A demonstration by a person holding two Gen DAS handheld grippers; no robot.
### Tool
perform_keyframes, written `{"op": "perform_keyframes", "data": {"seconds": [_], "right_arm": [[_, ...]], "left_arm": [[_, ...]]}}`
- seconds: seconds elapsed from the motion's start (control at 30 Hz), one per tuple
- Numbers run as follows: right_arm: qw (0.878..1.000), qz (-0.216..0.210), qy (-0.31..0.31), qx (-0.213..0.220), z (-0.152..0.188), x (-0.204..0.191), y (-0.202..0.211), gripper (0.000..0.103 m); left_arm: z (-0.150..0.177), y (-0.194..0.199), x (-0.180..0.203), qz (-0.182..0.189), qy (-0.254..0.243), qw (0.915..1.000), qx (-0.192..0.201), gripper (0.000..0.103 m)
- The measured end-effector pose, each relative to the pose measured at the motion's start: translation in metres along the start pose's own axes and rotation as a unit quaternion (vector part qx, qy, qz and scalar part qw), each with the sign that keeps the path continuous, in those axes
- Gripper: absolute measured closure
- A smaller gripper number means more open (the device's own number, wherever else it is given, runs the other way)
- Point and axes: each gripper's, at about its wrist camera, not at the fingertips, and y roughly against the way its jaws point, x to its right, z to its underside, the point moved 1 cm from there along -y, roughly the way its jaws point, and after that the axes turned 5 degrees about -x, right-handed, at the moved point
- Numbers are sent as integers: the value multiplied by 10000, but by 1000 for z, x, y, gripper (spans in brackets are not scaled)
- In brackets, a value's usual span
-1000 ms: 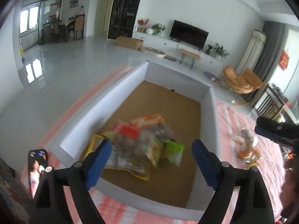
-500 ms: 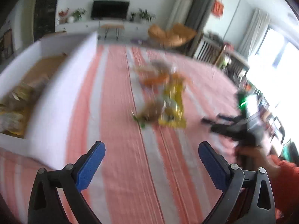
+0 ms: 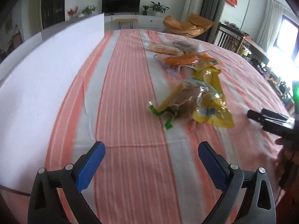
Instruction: Organize snacks
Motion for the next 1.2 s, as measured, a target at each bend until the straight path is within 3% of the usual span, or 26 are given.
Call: {"op": "perform_keyframes", "data": {"seconds": [0.23, 0.4, 1.2], "right_arm": [[10000, -1, -12, 0, 1, 0, -1, 17], [10000, -1, -11, -1, 1, 0, -1, 17], [10000, -3, -20, -2, 1, -1, -1, 17]], "left_arm": [[-3, -9, 0, -52, -66, 9999, -118, 1], [-3, -15, 11, -463, -345, 9980, -265, 0], [-2, -14, 10, -440, -351, 9981, -267, 0]]}}
